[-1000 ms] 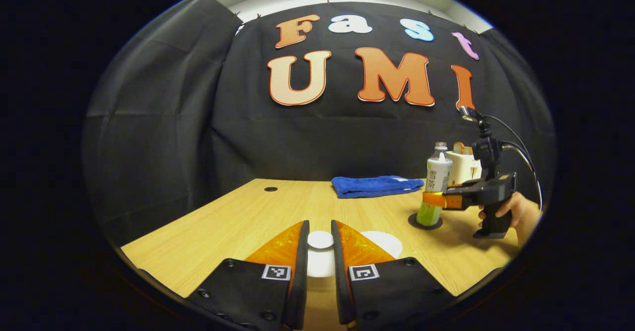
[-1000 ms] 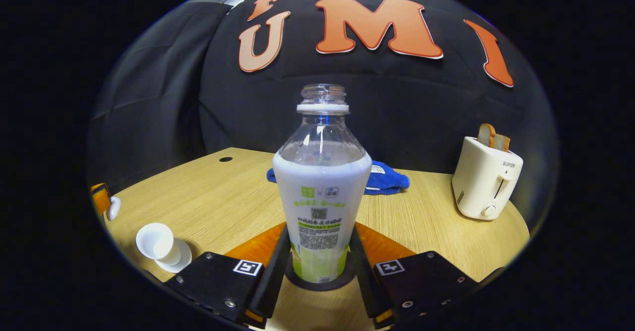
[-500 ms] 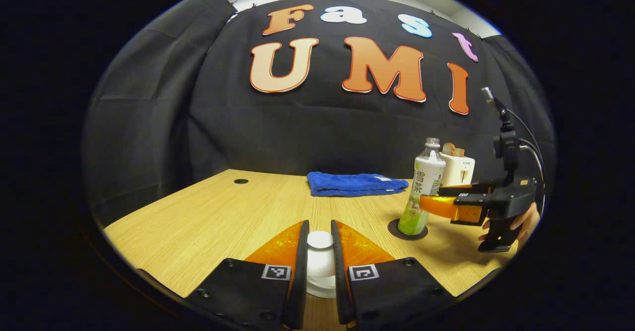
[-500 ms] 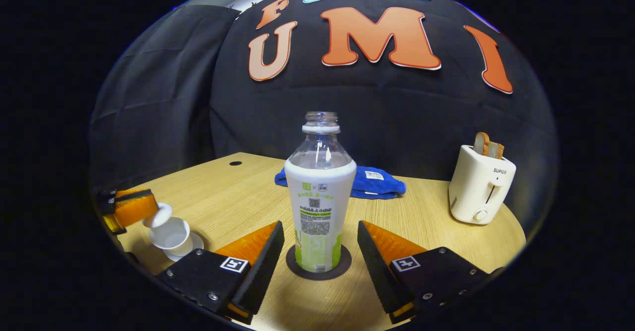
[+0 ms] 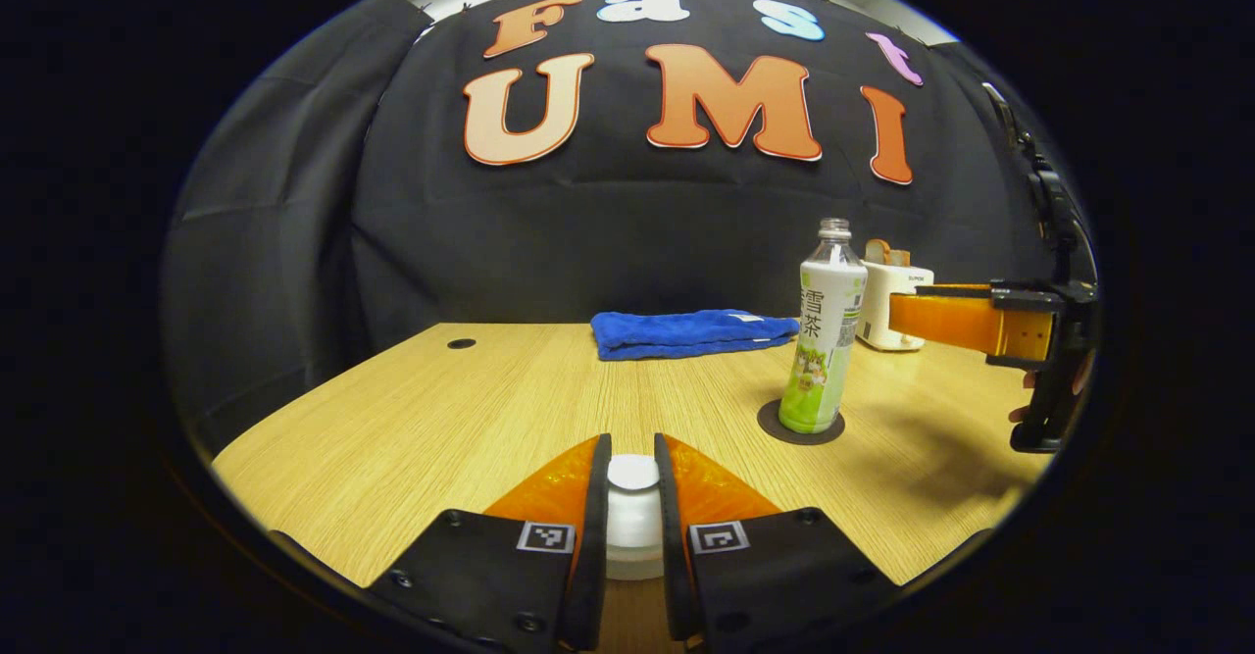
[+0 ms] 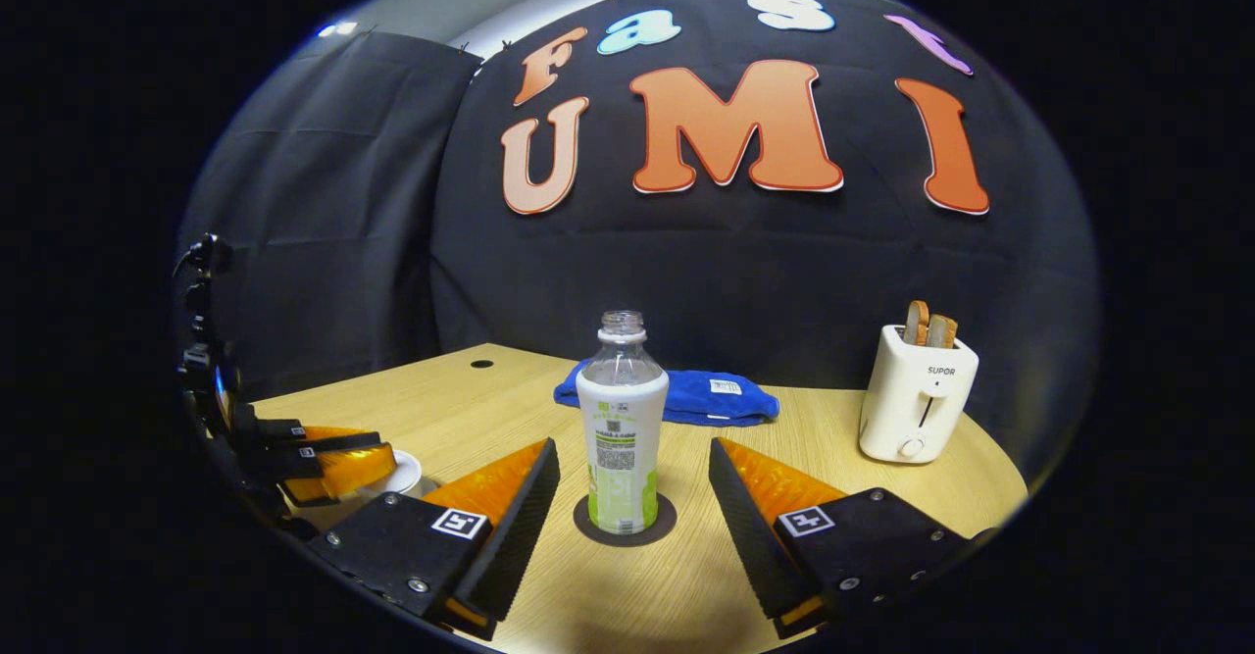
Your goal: Open the teacup lid with one hand, grasp the water bottle and pour water into the teacup with the other hand; after pouring, place the water bottle on the coaster and then close the teacup lid.
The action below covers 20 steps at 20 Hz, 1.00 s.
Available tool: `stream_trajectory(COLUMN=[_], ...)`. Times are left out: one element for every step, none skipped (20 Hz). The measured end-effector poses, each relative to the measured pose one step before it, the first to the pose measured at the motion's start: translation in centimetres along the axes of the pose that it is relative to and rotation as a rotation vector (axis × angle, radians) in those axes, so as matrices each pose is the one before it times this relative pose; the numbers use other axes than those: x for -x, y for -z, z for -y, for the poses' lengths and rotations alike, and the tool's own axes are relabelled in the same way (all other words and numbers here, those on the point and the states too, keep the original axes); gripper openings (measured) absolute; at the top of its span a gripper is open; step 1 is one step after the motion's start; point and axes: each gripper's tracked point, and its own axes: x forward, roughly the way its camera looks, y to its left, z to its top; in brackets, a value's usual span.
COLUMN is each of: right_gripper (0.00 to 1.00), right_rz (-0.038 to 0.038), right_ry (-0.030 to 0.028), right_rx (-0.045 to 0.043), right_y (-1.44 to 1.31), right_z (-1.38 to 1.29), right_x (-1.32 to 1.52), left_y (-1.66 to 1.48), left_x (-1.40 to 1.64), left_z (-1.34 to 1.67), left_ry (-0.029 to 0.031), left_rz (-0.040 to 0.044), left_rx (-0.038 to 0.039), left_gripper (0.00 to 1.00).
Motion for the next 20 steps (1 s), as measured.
stream_trajectory(right_gripper=[0.93, 0.92, 0.92, 0.93, 0.93, 0.93, 0.93, 0.93, 0.93, 0.93, 0.93, 0.93, 0.93, 0.93, 0.93, 0.93, 0.92, 0.93, 0.92, 0.92], right_rz=[0.0011, 0.00163, -0.00051, 0.00444, 0.00396, 0.00821, 0.00599, 0.00823, 0.01247, 0.01042, 0.01235, 0.00834, 0.00952, 0.00772, 0.00689, 0.01047, 0.00945, 0.00886, 0.00433, 0.00242], right_ry=[-0.00109, -0.00255, 0.00177, 0.00046, 0.00683, 0.00536, 0.01019, 0.0138, 0.01567, 0.01392, 0.00827, 0.00872, 0.00831, 0.01375, 0.02239, 0.02292, 0.02118, 0.01664, 0.01345, 0.0105], right_rx=[0.00036, 0.00161, 0.00252, 0.00164, 0.00005, -0.00294, -0.00276, -0.00035, 0.00189, 0.00193, -0.01213, -0.01719, -0.01364, -0.00424, 0.00629, 0.01345, 0.017, 0.01371, 0.00812, 0.00372], right_y=[-0.018, -0.098, -0.013, -0.157, -0.186, -0.273, -0.252, -0.183, -0.38, -0.361, -0.191, -0.12, -0.107, -0.214, -0.181, -0.22, -0.335, -0.362, -0.163, -0.142], right_z=[-0.117, -0.189, -0.061, -0.117, 0.034, 0.021, 0.082, 0.203, 0.184, 0.113, -0.075, -0.043, 0.079, 0.031, 0.338, 0.292, 0.221, -0.048, -0.03, -0.055], right_x=[0.282, 0.301, 0.42, 0.319, 0.396, 0.37, 0.357, 0.48, 0.463, 0.669, 0.458, 0.421, 0.445, 0.523, 0.465, 0.507, 0.437, 0.591, 0.481, 0.472], left_y=[-0.141, 0.132, 0.215, -0.081, -0.036, 0.074, 0.046, 0.007, -0.264, -0.456, -0.484, -0.394, -0.421, -0.452, -0.677, -0.798, -1.127, -1.078, -1.223, -1.096], left_x=[-0.021, -0.002, -0.046, -0.019, 0.125, 0.089, 0.026, 0.026, 0.306, 0.354, 0.362, 0.332, 0.312, 0.315, 0.619, 0.454, 0.498, 0.48, 0.615, 0.564], left_z=[0.113, -0.078, -0.045, -0.013, -0.026, -0.077, -0.308, -0.152, -0.11, -0.085, -0.145, -0.127, -0.222, -0.135, -0.199, -0.289, -0.207, 0.074, 0.024, 0.001], left_ry=[-0.00324, -0.00379, -0.00033, -0.00207, -0.0027, -0.00448, -0.01122, -0.00374, -0.00379, -0.00486, -0.00487, -0.00915, -0.01011, -0.00158, -0.0086, -0.00721, -0.00392, -0.00085, 0.0015, 0.00303], left_rz=[0.00121, -0.00664, -0.00938, 0.00149, 0.00021, -0.00549, -0.00496, -0.00141, 0.00501, 0.01079, 0.01279, 0.01117, 0.0125, 0.01384, 0.01804, 0.02172, 0.02836, 0.02882, 0.0272, 0.0259], left_rx=[-0.00436, -0.00109, -0.00026, 0.00161, 0.00346, -0.00023, -0.00418, -0.00287, -0.00273, -0.00373, -0.00609, -0.00582, -0.00086, 0.00302, 0.00236, 0.00005, 0.00263, 0.00498, 0.00835, 0.01156], left_gripper=[0.28, 0.29, 0.28, 0.29, 0.33, 0.31, 0.31, 0.42, 0.41, 0.53, 0.57, 0.67, 0.77, 0.94, 0.91, 1.0, 0.95, 0.94, 0.99, 1.0])
